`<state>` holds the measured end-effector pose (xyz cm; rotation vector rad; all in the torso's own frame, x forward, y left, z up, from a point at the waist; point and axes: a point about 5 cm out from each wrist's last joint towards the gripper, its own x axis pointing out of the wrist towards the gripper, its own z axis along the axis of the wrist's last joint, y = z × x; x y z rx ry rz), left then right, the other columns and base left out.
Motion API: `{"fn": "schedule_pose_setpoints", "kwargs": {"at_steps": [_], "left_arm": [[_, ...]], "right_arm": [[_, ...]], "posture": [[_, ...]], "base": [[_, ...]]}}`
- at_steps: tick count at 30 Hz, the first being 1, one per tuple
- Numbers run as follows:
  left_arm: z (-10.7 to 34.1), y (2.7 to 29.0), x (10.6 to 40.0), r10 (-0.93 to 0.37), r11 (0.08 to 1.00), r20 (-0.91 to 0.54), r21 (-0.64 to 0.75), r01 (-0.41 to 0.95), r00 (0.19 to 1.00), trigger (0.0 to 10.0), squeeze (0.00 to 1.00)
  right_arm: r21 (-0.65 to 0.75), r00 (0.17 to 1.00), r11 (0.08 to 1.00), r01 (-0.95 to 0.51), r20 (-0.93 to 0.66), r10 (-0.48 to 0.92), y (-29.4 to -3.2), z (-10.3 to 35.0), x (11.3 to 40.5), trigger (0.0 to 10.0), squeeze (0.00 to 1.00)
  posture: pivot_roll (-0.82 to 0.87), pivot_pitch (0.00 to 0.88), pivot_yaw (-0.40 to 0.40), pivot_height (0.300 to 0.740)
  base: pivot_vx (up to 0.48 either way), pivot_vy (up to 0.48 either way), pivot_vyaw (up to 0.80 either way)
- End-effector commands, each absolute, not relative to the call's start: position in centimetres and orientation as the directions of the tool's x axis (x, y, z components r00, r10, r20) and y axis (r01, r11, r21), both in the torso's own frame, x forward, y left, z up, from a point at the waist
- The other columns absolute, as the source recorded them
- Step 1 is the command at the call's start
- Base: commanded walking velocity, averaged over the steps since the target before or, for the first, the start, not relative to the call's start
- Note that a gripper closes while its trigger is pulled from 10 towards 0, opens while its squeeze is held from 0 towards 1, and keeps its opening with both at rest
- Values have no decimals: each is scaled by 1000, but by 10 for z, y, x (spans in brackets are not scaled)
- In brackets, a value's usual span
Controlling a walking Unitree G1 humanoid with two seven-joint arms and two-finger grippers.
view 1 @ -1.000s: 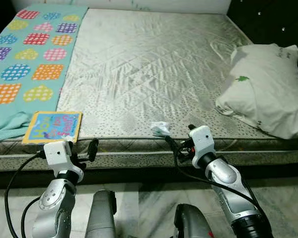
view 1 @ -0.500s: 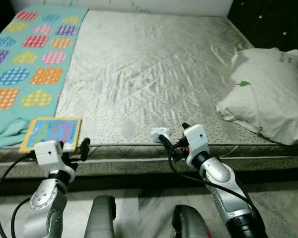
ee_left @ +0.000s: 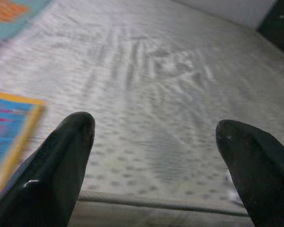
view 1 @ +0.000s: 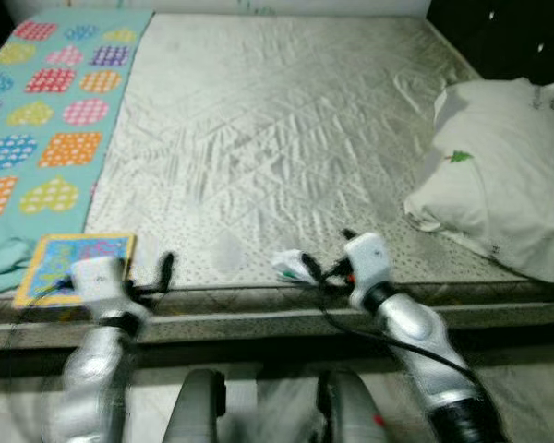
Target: Clean up the room
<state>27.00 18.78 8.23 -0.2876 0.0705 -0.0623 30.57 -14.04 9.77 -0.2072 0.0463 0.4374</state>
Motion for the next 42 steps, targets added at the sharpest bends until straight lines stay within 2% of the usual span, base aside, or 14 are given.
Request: {"fn": "schedule_pose_setpoints", "kwargs": {"at_steps": [1,15,21,28,32,37,42], "left_arm": [[80,203,266,-28,965,-80,-262,7,996,10000,0],[78,201,268,-33,963,-91,-268,7,995,10000,0],[84,202,269,-33,958,-79,-288,9,996,10000,0],[85,219,261,41,970,-77,-235,-58,996,10000,0],[89,232,258,53,978,-80,-199,-68,995,10000,0],[88,237,256,59,978,-86,-193,-75,995,10000,0],[86,230,257,38,979,-95,-198,-56,995,10000,0]], "right_arm": [[-183,889,870,-458,-66,454,-128,103,307,10000,0],[-165,886,870,-464,-67,459,-128,102,308,10000,0],[-204,861,838,-506,-54,506,-120,103,307,10000,0],[-219,853,826,-520,-83,515,-138,105,321,10000,0],[-225,879,850,-476,-104,465,-159,103,328,10000,0],[-214,869,843,-494,-116,481,-159,100,326,10000,0],[-181,850,830,-527,-117,514,-152,99,322,10000,0]], "posture": [[66,136,-39,587],[66,122,-36,587],[95,99,-43,549],[128,95,-52,549],[149,101,-41,549],[145,113,-40,549],[129,140,-46,549]], "base": [[274,0,400],[39,0,0],[0,0,0],[0,0,0],[0,0,0],[0,0,595],[0,0,320]]}}
